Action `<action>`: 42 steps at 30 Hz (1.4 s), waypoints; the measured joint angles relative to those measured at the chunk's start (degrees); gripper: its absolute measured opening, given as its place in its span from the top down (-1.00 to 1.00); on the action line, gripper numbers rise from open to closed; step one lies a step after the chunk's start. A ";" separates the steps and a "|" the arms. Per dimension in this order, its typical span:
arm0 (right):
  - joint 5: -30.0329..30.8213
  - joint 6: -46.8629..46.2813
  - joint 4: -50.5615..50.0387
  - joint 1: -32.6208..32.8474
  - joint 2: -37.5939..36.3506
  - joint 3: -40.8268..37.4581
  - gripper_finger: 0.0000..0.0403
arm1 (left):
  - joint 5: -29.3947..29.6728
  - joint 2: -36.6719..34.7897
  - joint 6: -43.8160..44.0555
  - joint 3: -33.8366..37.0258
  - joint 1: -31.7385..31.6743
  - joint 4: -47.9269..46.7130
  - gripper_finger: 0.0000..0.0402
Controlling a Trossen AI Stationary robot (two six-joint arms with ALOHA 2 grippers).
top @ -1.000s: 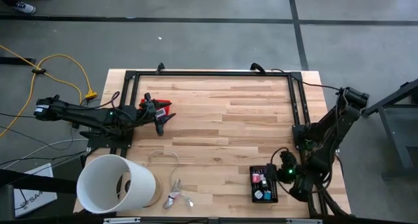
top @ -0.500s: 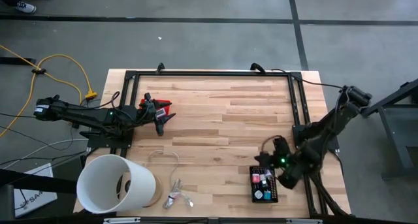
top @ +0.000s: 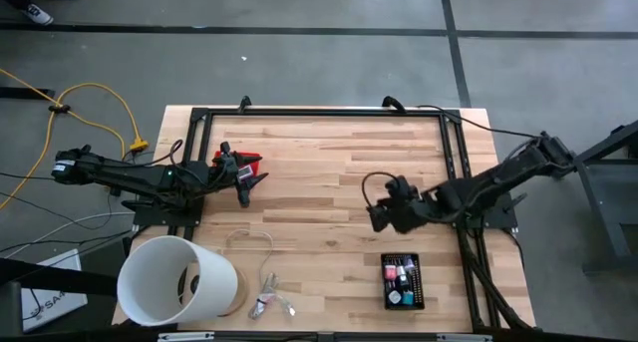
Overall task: Pick & Place Office items
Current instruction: Return to Home Position
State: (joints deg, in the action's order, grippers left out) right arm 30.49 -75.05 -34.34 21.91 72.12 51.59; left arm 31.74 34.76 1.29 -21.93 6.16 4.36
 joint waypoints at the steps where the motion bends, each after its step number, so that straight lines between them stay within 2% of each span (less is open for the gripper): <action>1: -0.71 2.56 0.36 -1.30 0.00 0.01 -0.03 | 0.01 0.00 -0.01 0.00 0.01 0.00 -0.13; 9: -2.34 20.76 0.44 -11.03 -0.90 0.00 -0.03 | 0.00 0.00 0.01 0.00 0.01 0.00 -0.13; 12: -2.18 24.60 0.60 -13.97 -1.65 0.00 -0.03 | 0.01 0.00 0.01 0.00 -0.01 0.00 -0.13; 19: 4.01 35.55 3.85 -17.59 -2.01 0.00 -0.03 | 0.01 0.00 0.00 0.01 0.00 0.00 -0.13; 34: 3.40 42.19 10.14 -18.70 -2.01 0.00 -0.03 | 0.01 0.00 0.01 0.00 0.01 0.01 -0.13; 42: 4.52 44.49 9.33 -18.83 -4.25 -0.02 -0.03 | -0.01 0.00 0.00 0.00 0.00 0.00 -0.13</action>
State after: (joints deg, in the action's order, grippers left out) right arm 35.01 -30.56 -25.00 3.08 67.87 51.57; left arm 31.73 34.76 1.29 -21.93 6.16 4.36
